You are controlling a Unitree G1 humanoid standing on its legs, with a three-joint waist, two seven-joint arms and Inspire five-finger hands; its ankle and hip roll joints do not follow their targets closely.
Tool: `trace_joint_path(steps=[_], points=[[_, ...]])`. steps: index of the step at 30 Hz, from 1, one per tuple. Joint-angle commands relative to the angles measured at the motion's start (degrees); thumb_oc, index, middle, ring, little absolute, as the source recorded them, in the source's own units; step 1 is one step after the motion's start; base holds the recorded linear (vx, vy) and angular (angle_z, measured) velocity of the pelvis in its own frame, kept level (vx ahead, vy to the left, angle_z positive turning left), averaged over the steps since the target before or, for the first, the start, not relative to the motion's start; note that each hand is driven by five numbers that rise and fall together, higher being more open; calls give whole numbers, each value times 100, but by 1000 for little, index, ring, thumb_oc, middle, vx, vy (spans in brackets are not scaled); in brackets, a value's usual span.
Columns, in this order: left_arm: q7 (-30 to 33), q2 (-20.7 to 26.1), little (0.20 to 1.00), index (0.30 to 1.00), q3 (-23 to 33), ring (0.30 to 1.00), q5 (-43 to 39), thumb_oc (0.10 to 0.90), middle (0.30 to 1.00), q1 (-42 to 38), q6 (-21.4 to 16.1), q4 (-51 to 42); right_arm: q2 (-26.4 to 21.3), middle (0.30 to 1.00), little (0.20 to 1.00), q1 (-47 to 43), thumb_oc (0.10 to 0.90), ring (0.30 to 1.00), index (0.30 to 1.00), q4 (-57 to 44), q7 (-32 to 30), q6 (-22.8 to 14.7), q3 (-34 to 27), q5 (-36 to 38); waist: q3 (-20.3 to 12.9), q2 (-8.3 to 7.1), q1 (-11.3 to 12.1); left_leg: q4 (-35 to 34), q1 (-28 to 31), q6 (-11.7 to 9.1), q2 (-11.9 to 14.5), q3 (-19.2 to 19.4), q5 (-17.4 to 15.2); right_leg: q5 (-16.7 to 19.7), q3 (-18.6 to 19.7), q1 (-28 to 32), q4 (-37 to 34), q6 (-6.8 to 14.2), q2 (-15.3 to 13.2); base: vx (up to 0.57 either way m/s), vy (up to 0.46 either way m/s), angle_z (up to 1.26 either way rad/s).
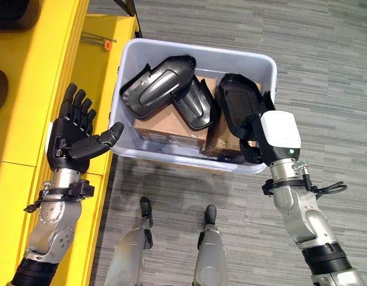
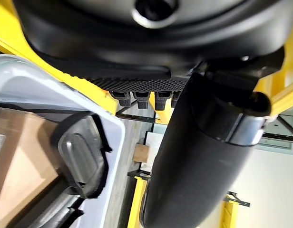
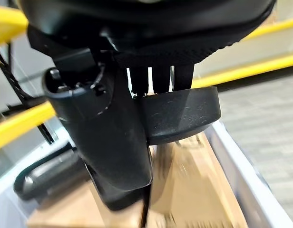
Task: Move parts from the plastic box to the shelf.
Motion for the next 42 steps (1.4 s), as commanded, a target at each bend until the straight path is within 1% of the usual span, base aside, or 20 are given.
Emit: trace_joint_path(steps=[1,7,8,9,16,22,27,28,29,30,31,33,34,35,36,38,39,40,41,42], points=[[-238,60,1000,1000,153,1000,106,900,1000,39,-432,-128,-384,300,300,-508,400,300,300,-497,-426,-348,-425,163,-1299,-291,-101,15,321,-194,206,11,-564,-333,6,301,-225,-7,134,21,5,7],[-389,30,1000,1000,183,1000,107,900,1000,285,-330,-111,-566,300,300,-664,400,300,300,-732,-354,-422,-589,168,-1778,-373,-87,-292,730,-209,261,72,-495,-292,-23,636,-422,51,156,36,-1,1],[-391,29,1000,1000,184,1000,106,900,1000,297,-327,-119,-567,300,300,-655,400,300,300,-738,-349,-422,-590,170,-1780,-373,-85,-316,751,-210,259,77,-487,-288,-23,651,-436,51,157,54,0,-3],[-426,62,1000,1000,172,1000,92,900,1000,379,-307,-141,-699,300,300,-736,400,300,300,-769,-361,-418,-622,167,-1928,-394,-71,-429,904,-216,285,101,-464,-275,-28,759,-506,72,164,34,-3,-4],[-443,50,1000,1000,245,1000,118,900,1000,727,-195,-149,-1016,300,300,-1024,400,300,300,-869,-371,-401,-686,77,-2264,-413,-15,-658,1328,-212,367,191,-438,-376,20,1015,-482,92,211,42,-16,-7],[-443,136,1000,1000,254,1000,5,900,1000,800,-195,-262,-1283,300,300,-1542,400,300,300,-651,-330,-350,-294,90,-2263,-434,90,-437,1459,-303,621,119,-424,-826,62,1140,35,-89,440,-26,-114,-2],[-343,123,1000,1000,271,1000,-30,900,1000,927,-187,-290,-1318,300,300,-2082,400,300,300,-533,-348,-375,130,222,-2163,-385,260,-387,1452,-403,942,-127,-128,-1287,-104,1080,661,-422,803,-68,-206,16],[-341,113,1000,1000,293,1000,-30,900,1000,937,-183,-299,-1317,300,300,-2138,400,300,300,-509,-355,-375,181,223,-2157,-373,234,-389,1448,-416,955,-139,-120,-1307,-111,1064,698,-436,814,-98,-218,20],[-275,108,1000,1000,339,1000,-21,900,1000,993,-204,-298,-1285,300,300,-2272,400,300,300,-524,-396,-405,257,260,-2083,-345,319,-439,1421,-506,1025,-217,62,-1427,-161,1057,777,-520,909,-183,-245,14],[-282,108,1000,1000,389,1000,-32,900,1000,1060,-206,-289,-1329,300,300,-2437,400,300,300,-507,-422,-433,353,305,-1993,-324,397,-479,1269,-548,1051,-310,293,-1381,-292,966,771,-612,983,-243,-345,15],[-247,122,1000,1000,434,1000,-37,900,1000,1101,-224,-280,-1370,300,300,-2671,400,300,300,-533,-432,-442,467,311,-1948,-293,485,-604,1173,-627,1035,-393,524,-1417,-431,968,689,-620,1002,-232,-262,26],[-266,82,1000,1000,452,1000,-59,900,1000,1153,-221,-276,-1409,300,300,-2766,400,300,300,-492,-436,-433,568,300,-1955,-250,464,-689,1094,-610,999,-462,597,-1355,-533,963,604,-638,1010,-141,-153,46],[-263,79,1000,1000,433,1000,-74,900,1000,1162,-200,-232,-1485,300,300,-2895,400,300,300,-489,-453,-431,584,321,-1838,-267,525,-551,844,-507,820,-377,568,-1287,-711,974,493,-707,926,-224,-196,47],[-255,89,1000,1000,433,1000,-71,900,1000,1140,-188,-219,-1539,300,300,-2881,400,300,300,-495,-503,-427,541,300,-1795,-330,483,-225,798,-435,848,-59,461,-1252,-843,931,456,-756,831,-270,-240,77],[-283,97,1000,1000,423,1000,-104,900,1000,1116,-179,-232,-1509,300,300,-2836,400,300,300,-484,-544,-402,506,295,-1823,-346,467,-5,780,-402,854,-19,319,-1272,-931,883,445,-787,766,-163,-168,130],[-345,100,1000,1000,383,1000,-144,900,1000,1069,-185,-260,-1476,300,300,-2743,400,300,300,-503,-596,-384,424,245,-1880,-347,394,277,824,-413,905,21,51,-1250,-1132,849,412,-821,681,-52,-99,147],[-364,70,1000,1000,349,1000,-198,900,1000,1036,-185,-265,-1453,300,300,-2718,400,300,300,-514,-614,-389,413,238,-1924,-357,352,340,957,-472,954,49,-133,-1338,-1133,888,417,-806,652,0,-41,78],[-389,46,1000,1000,286,1000,-261,900,1000,966,-190,-284,-1415,300,300,-2673,400,300,300,-523,-638,-388,380,265,-1956,-350,304,405,1082,-485,1062,113,-175,-1345,-1234,903,415,-828,622,29,-32,61],[-391,50,1000,1000,280,1000,-266,900,1000,964,-192,-279,-1416,300,300,-2656,400,300,300,-528,-638,-389,369,266,-1946,-346,300,415,1094,-497,1070,99,-192,-1368,-1246,924,423,-830,628,-41,8,74],[-390,42,1000,1000,248,1000,-259,900,1000,884,-197,-299,-1416,300,300,-2611,400,300,300,-526,-663,-382,329,281,-1983,-339,251,428,1218,-515,1199,190,-179,-1385,-1356,921,457,-840,591,-27,31,96]])
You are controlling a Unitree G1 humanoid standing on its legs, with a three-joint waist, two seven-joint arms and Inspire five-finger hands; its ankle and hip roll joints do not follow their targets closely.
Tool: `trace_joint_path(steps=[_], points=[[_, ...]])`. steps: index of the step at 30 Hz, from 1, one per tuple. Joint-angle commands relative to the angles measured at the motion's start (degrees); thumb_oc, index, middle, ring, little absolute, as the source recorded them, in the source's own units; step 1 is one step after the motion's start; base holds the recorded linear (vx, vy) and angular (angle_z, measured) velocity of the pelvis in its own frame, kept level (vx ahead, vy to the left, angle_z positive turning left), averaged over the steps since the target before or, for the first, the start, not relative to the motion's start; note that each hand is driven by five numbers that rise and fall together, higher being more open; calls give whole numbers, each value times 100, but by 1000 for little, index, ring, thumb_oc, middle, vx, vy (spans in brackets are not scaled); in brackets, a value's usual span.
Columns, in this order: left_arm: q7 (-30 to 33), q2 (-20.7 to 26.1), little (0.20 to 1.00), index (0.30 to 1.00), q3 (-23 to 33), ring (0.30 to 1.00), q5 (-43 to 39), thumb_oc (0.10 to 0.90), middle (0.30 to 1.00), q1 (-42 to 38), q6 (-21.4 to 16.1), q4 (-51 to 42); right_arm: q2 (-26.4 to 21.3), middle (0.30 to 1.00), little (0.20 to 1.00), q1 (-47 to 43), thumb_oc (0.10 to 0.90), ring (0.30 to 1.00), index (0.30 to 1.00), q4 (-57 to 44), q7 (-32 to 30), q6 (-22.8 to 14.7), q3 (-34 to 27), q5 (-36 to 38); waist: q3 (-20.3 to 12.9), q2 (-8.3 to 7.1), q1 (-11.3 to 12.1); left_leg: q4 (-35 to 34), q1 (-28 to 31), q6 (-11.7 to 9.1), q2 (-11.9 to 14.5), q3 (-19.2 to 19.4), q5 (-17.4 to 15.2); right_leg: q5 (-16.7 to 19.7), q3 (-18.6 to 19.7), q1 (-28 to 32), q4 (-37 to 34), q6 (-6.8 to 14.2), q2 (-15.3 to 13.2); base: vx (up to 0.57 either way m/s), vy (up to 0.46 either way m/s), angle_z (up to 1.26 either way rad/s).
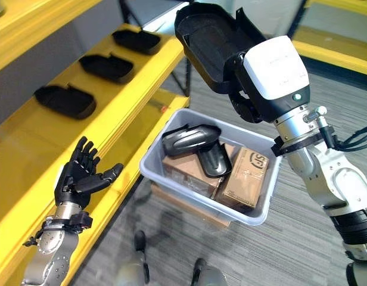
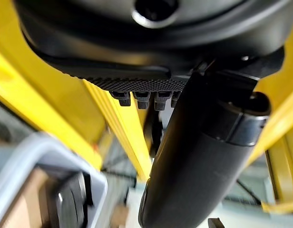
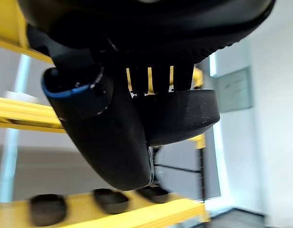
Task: Move parts from the plastic box to the shelf.
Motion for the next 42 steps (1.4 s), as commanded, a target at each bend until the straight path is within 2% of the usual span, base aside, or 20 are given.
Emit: trace_joint_path(steps=[1,2,3,4,7,11,13,18,21,26,28,32,34,35,36,37,40,41,42], points=[[-132,269,1000,1000,54,1000,-24,900,1000,-653,-563,-646,57,300,300,-834,400,300,300,-27,-770,103,-535,239,-673,-200,-167,-96,961,-873,782,-10,297,-307,-229,279,-477,110,336,-65,75,95],[-123,262,1000,1000,-46,1000,-31,900,1000,-767,-558,-660,29,300,300,-711,400,300,300,-44,-813,122,-651,238,-714,-171,-280,-216,1125,-911,935,251,341,-309,-445,266,-368,125,248,-47,96,93],[-156,242,1000,1000,-113,1000,-26,900,1000,-825,-554,-650,-7,300,300,-580,400,300,300,-44,-838,138,-760,234,-757,-126,-331,-346,1221,-970,953,261,386,-299,-559,270,-346,153,194,-16,195,125],[-198,279,1000,1000,-142,1000,53,900,1000,-873,-573,-719,-106,300,300,-318,400,300,300,-92,-870,162,-1034,184,-834,-30,-410,-676,1338,-1021,931,379,271,-307,-731,279,-237,214,75,27,244,177],[-272,251,1000,1000,-195,1000,109,900,1000,-880,-555,-744,-228,300,300,-112,400,300,300,-116,-889,173,-1289,97,-841,8,-400,-774,1277,-972,748,481,34,-173,-860,335,-123,321,-168,47,232,137],[-307,238,1000,1000,-193,1000,14,900,1000,-790,-528,-690,-170,300,300,128,400,300,300,-236,-866,169,-1540,31,-812,-30,-333,-713,1280,-907,546,446,-140,38,-1018,535,-165,494,-431,60,183,48],[-305,291,1000,1000,-116,1000,51,900,1000,-714,-530,-654,-116,300,300,152,400,300,300,-268,-854,188,-1562,-96,-839,-76,-225,-758,1303,-816,329,432,-251,247,-1096,653,-290,658,-621,80,230,36],[-240,273,1000,1000,10,1000,133,900,1000,-566,-534,-615,63,300,300,178,400,300,300,-235,-783,239,-1494,-166,-924,-173,-135,-988,1405,-674,17,449,-373,602,-1066,796,-740,881,-745,61,160,15],[-235,268,1000,1000,60,1000,142,900,1000,-514,-544,-649,147,300,300,167,400,300,300,-226,-753,238,-1443,-169,-952,-205,-96,-1004,1409,-634,-73,437,-425,729,-1055,839,-898,947,-780,56,108,-3],[-216,248,1000,1000,125,1000,204,900,1000,-454,-559,-630,389,300,300,124,400,300,300,-178,-696,236,-1313,-175,-935,-351,44,-630,1194,-524,-286,355,-720,1072,-1123,986,-1196,1118,-931,47,116,2],[-224,282,1000,1000,132,1000,226,900,1000,-450,-572,-630,433,300,300,105,400,300,300,-198,-662,234,-1266,-209,-882,-400,109,-308,967,-457,-432,289,-891,1343,-1137,1021,-1304,1216,-1059,32,175,3],[-218,325,1000,1000,113,1000,242,900,1000,-450,-579,-611,482,300,300,54,400,300,300,-164,-653,257,-1201,-289,-866,-394,144,-113,759,-315,-636,167,-1037,1548,-1090,994,-1281,1283,-1216,26,155,19],[-196,363,1000,1000,66,1000,233,900,1000,-504,-581,-592,523,300,300,54,400,300,300,-129,-638,277,-1153,-342,-840,-362,101,-142,757,-157,-798,37,-1102,1518,-873,839,-825,1230,-1334,72,228,22],[-188,384,1000,1000,-7,1000,224,900,1000,-559,-564,-563,546,300,300,108,400,300,300,-123,-624,276,-1141,-336,-789,-335,-14,-177,794,-72,-892,-88,-1116,1535,-447,697,-523,1143,-1288,72,177,25],[-186,384,1000,1000,-11,1000,223,900,1000,-570,-567,-554,544,300,300,109,400,300,300,-126,-623,275,-1145,-337,-786,-341,0,-183,794,-61,-901,-75,-1119,1508,-407,648,-449,1148,-1313,-5,254,31],[-184,417,1000,1000,-95,1000,219,900,1000,-658,-576,-477,533,300,300,56,400,300,300,-170,-614,248,-1106,-326,-607,-274,-163,-270,871,54,-1019,-146,-977,1559,400,9,102,960,-997,-47,215,45],[-225,469,1000,1000,-140,1000,265,900,1000,-726,-582,-456,469,300,300,-40,400,300,300,-126,-645,245,-1021,-354,-506,-196,-227,-312,964,92,-1073,-263,-958,1542,797,-325,233,900,-845,7,86,37],[-246,482,1000,1000,-221,1000,199,900,1000,-845,-598,-439,394,300,300,-84,400,300,300,-86,-641,244,-983,-314,-438,-174,-337,-255,977,63,-1065,-478,-968,1564,1333,-460,77,926,-732,35,-25,36],[-247,482,1000,1000,-219,1000,197,900,1000,-853,-600,-436,392,300,300,-93,400,300,300,-83,-642,244,-983,-312,-443,-175,-338,-260,954,67,-1069,-476,-939,1599,1331,-474,52,920,-733,97,-192,51]])
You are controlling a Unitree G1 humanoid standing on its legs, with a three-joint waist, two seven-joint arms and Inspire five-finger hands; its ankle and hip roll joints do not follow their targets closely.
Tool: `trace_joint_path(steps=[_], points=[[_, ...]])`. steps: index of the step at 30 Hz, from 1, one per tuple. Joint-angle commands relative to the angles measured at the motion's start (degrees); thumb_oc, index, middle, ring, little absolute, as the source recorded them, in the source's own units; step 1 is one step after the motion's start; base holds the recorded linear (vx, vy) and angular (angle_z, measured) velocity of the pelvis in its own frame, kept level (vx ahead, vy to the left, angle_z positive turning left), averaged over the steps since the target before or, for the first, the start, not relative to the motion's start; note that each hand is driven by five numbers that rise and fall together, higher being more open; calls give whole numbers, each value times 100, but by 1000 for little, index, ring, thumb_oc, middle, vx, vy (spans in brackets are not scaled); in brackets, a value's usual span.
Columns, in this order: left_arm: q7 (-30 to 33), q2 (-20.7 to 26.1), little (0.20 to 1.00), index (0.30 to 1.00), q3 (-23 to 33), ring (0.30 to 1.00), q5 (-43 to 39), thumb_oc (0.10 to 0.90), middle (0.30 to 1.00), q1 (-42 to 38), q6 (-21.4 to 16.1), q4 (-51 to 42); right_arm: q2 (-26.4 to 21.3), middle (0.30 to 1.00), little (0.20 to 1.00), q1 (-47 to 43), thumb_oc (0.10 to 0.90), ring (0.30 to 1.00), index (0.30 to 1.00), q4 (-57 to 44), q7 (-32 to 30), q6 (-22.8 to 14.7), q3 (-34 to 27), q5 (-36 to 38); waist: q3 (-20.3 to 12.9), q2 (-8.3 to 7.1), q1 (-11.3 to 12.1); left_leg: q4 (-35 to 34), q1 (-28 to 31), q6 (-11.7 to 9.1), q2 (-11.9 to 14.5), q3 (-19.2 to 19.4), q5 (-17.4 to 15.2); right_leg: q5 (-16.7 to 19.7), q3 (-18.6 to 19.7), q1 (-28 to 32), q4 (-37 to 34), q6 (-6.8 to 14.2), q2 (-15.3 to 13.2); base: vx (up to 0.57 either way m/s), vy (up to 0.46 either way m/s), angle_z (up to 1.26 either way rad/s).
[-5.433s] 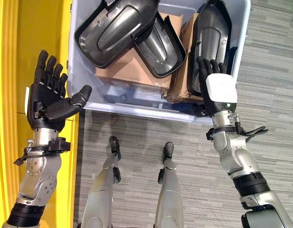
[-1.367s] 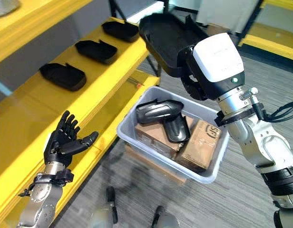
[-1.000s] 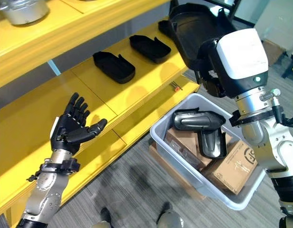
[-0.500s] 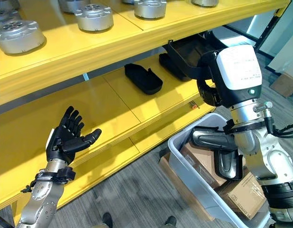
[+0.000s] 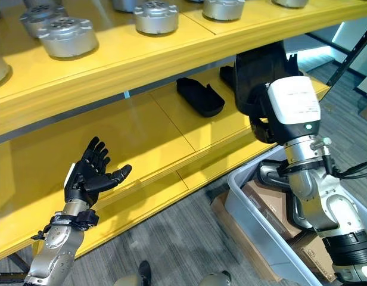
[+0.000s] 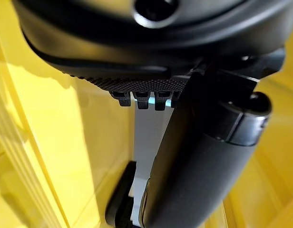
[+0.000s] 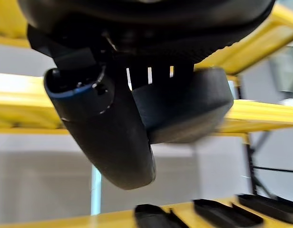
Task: Move parts from the plastic box to the shelf.
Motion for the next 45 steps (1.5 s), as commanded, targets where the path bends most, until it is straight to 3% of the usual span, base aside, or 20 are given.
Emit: trace_joint_path(steps=[1,4,8,14,17,22,26,30,33,37,45], points=[[-181,217,1000,1000,18,1000,27,900,1000,-461,-616,-673,-291,300,300,-1218,400,300,300,-235,-471,-17,-359,-5,-30,-142,-118,-333,617,-2,-355,-383,-465,930,832,-159,-895,521,9,64,-137,87],[-123,196,1000,1000,-4,1000,9,900,1000,-526,-654,-624,-349,300,300,-1298,400,300,300,-182,-493,-3,-335,-11,-45,-253,-101,-182,520,-128,-316,-607,-522,888,999,-54,-1325,616,33,52,-297,126],[-84,118,1000,1000,69,1000,39,900,1000,-510,-631,-621,-344,300,300,-1190,400,300,300,-256,-498,-101,-472,128,-205,-408,-22,-121,418,-320,-145,-876,-467,370,698,353,-1444,646,44,38,-264,64],[-21,-32,1000,1000,199,1000,14,900,1000,-181,-559,-584,-336,300,300,-1429,400,300,300,-304,-505,-182,-305,325,-394,-534,104,-605,644,-652,553,-1053,-91,-168,379,472,-1201,421,578,38,-314,25],[-27,-77,1000,1000,233,1000,4,900,1000,-52,-536,-608,-408,300,300,-1599,400,300,300,-352,-538,-239,-162,353,-436,-511,116,-783,751,-717,812,-1028,47,-381,305,411,-971,293,806,7,-248,5],[25,-116,1000,1000,285,1000,22,900,1000,62,-556,-612,-497,300,300,-1935,400,300,300,-402,-572,-288,116,316,-442,-461,197,-889,819,-768,1030,-1038,264,-626,208,388,-726,104,1089,-10,-197,-4],[21,-133,1000,1000,203,1000,-23,900,1000,32,-555,-613,-563,300,300,-2125,400,300,300,-366,-600,-298,266,356,-367,-441,218,-565,595,-782,951,-945,424,-679,-36,552,-775,3,1072,-34,-115,4],[-41,-95,1000,1000,138,1000,-84,900,1000,11,-521,-604,-550,300,300,-2165,400,300,300,-355,-580,-227,277,280,-222,-463,223,-258,403,-662,906,-450,399,-678,-353,585,-639,5,922,-52,-43,33],[-37,-40,1000,1000,160,1000,-72,900,1000,93,-520,-585,-320,300,300,-2241,400,300,300,-349,-502,-233,435,322,-294,-350,280,-400,533,-656,907,-425,275,-702,-393,609,-562,53,872,57,36,30],[-63,68,1000,1000,164,1000,-65,900,1000,101,-510,-663,-100,300,300,-2421,400,300,300,-251,-341,-231,677,504,-247,-295,365,-268,472,-617,708,-477,99,-731,-451,675,-474,120,667,59,62,16],[-89,231,1000,1000,59,1000,-196,900,1000,72,-540,-721,119,300,300,-2933,400,300,300,343,-181,-64,1181,704,6,-76,642,11,17,-635,422,-700,44,-829,-720,588,-289,118,382,-3,43,19]])
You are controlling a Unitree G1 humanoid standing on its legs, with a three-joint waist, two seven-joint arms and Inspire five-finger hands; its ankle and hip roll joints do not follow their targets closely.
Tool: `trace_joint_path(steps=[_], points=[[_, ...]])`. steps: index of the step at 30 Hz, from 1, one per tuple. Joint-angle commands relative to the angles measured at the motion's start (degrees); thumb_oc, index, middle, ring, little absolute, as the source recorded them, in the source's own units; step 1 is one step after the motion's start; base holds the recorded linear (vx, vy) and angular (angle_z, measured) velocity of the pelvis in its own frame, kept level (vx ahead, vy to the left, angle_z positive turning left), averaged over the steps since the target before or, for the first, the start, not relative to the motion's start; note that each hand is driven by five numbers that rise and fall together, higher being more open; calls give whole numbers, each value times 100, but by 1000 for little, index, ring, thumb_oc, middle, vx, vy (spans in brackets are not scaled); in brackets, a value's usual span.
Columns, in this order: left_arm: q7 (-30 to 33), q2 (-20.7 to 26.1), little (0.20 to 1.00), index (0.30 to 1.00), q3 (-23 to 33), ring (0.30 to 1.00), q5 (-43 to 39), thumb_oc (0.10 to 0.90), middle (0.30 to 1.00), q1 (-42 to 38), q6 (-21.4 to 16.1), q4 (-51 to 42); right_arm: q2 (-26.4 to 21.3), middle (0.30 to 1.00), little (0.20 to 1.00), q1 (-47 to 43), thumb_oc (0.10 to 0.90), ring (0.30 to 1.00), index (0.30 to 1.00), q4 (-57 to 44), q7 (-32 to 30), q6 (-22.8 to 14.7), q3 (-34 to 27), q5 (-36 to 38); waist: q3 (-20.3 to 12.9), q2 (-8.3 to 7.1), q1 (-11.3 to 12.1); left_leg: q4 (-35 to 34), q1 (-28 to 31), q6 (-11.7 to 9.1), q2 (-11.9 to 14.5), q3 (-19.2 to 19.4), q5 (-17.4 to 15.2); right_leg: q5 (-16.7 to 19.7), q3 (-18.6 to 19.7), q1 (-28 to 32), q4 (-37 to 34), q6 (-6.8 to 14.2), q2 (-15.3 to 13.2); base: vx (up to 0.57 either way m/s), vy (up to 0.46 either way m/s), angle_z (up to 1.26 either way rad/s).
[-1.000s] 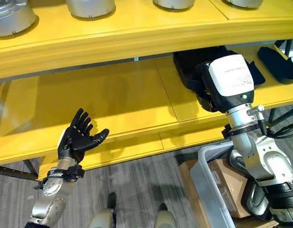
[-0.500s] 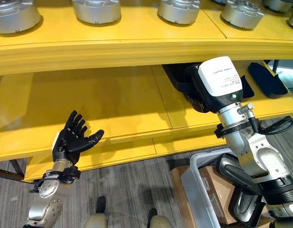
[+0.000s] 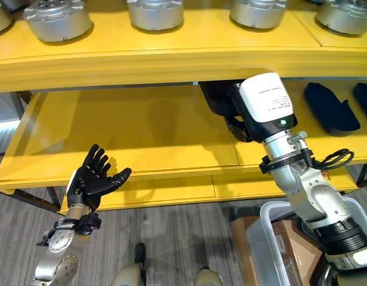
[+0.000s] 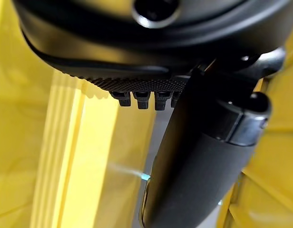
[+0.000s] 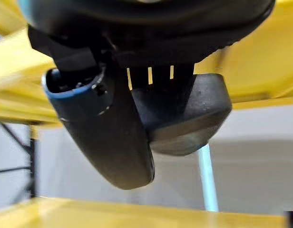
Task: Move parts from the plastic box to the shelf.
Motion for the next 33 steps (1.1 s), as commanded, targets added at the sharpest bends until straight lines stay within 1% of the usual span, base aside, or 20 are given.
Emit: trace_joint_path(steps=[1,2,3,4,7,9,13,14,17,18,22,24,28,33], points=[[-139,591,1000,1000,-1,1000,-161,900,1000,-272,-572,-831,127,300,300,-2254,400,300,300,474,-62,129,170,400,-313,-166,629,705,-24,-211,230,-175,-964,85,-180,-265,86,-140,-241,-53,35,20],[-138,612,1000,1000,4,1000,-177,900,1000,-269,-577,-866,148,300,300,-2361,400,300,300,602,-68,165,247,416,-265,-131,649,738,-89,-204,212,-198,-965,86,-185,-326,124,-139,-261,-37,28,13],[-138,607,1000,1000,11,1000,-179,900,1000,-270,-576,-868,149,300,300,-2388,400,300,300,621,-75,162,269,418,-266,-128,643,748,-103,-203,211,-199,-968,83,-183,-339,134,-139,-263,-54,34,11],[-118,648,1000,1000,-3,1000,-239,900,1000,-260,-611,-907,178,300,300,-2665,400,300,300,945,-59,274,500,383,-183,-87,735,801,-217,-188,182,-223,-969,88,-206,-453,193,-140,-293,-50,36,7],[-53,687,1000,1000,5,1000,-291,900,1000,-282,-676,-967,242,300,300,-3131,400,300,300,1497,-82,410,854,449,-60,-33,810,877,-396,-162,165,-231,-961,118,-158,-691,279,-119,-325,-59,39,6],[-32,703,1000,1000,-2,1000,-300,900,1000,-281,-691,-972,247,300,300,-3302,400,300,300,1677,-86,460,981,465,-17,-16,824,902,-457,-145,168,-231,-967,124,-121,-798,334,-113,-328,-45,29,-52],[-46,768,1000,1000,-84,1000,-316,900,1000,-327,-746,-1025,331,300,300,-3914,400,300,300,2613,-188,607,1397,633,117,29,911,1102,-709,-109,126,-246,-1028,106,-36,-1061,544,-101,-396,-27,37,-7],[-35,816,1000,1000,-117,1000,-283,900,1000,-379,-785,-1078,290,300,300,-4196,400,300,300,2911,-214,646,1566,711,200,55,934,1236,-842,-97,95,-279,-1074,52,-8,-1195,711,-118,-426,-31,29,4],[-26,796,1000,1000,-167,1000,-312,900,1000,-425,-798,-1083,263,300,300,-4410,400,300,300,3206,-228,672,1751,770,268,85,952,1410,-985,-86,78,-284,-1144,-30,43,-1331,890,-144,-456,-2,16,-1],[-9,797,1000,1000,-186,1000,-309,900,1000,-438,-800,-1095,214,300,300,-4486,400,300,300,3298,-228,697,1820,789,318,99,956,1521,-1034,-80,72,-282,-1202,-95,62,-1404,1039,-153,-475,3,10,88],[-11,794,1000,1000,-235,1000,-316,900,1000,-440,-788,-1155,197,300,300,-4668,400,300,300,3617,-243,762,1941,839,402,120,983,1736,-1177,-56,55,-300,-1304,-211,110,-1544,1263,-199,-493,21,3,50],[-8,773,1000,1000,-280,1000,-308,900,1000,-457,-780,-1171,154,300,300,-4725,400,300,300,3866,-226,781,2033,855,461,112,977,1890,-1290,-56,25,-346,-1361,-291,80,-1601,1405,-224,-524,19,-19,28],[-23,791,1000,1000,-341,1000,-317,900,1000,-485,-797,-1206,214,300,300,-4942,400,300,300,4399,-172,786,2332,852,525,104,994,2011,-1390,-46,8,-405,-1407,-352,67,-1677,1579,-253,-541,9,-14,13],[-5,782,1000,1000,-376,1000,-301,900,1000,-540,-802,-1212,259,300,300,-5078,400,300,300,4596,-133,782,2517,801,597,94,1002,2112,-1474,-43,-23,-444,-1434,-396,54,-1735,1682,-262,-552,2,-2,7]])
